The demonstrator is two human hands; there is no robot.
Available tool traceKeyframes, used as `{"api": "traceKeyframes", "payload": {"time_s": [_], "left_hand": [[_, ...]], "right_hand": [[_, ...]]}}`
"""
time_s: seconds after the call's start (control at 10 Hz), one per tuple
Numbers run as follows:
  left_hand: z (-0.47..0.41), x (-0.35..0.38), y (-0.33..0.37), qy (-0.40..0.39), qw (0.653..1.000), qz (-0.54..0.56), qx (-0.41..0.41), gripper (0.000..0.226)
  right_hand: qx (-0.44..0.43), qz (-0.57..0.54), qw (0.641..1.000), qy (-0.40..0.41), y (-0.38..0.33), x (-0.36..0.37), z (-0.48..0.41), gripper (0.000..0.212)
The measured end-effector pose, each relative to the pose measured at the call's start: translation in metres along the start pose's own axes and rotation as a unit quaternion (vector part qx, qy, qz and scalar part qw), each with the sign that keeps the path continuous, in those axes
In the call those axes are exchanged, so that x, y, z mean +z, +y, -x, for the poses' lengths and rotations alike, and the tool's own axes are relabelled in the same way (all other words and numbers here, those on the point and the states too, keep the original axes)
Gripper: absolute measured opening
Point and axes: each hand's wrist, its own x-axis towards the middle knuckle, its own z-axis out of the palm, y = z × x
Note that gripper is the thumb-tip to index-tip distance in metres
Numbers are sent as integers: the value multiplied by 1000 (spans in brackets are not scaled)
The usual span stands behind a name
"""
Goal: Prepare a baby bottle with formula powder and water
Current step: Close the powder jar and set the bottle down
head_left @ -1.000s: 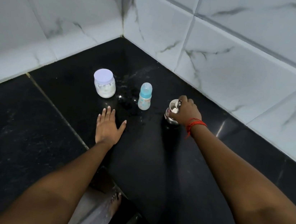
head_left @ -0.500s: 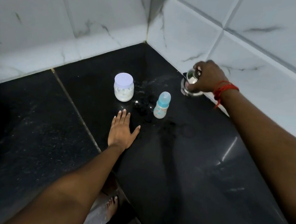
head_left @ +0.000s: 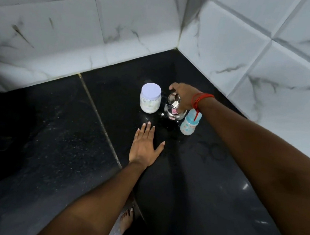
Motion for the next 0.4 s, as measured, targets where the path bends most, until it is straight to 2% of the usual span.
{"api": "traceKeyframes", "payload": {"time_s": [0.1,0.4], "left_hand": [[0,1,-1,0,1000,-2,0,84],[0,0,-1,10,1000,11,5,84]], "right_hand": [[6,-21,1000,-12,-2,18,-6,111],[7,14,1000,9,-8,33,-9,107]]}}
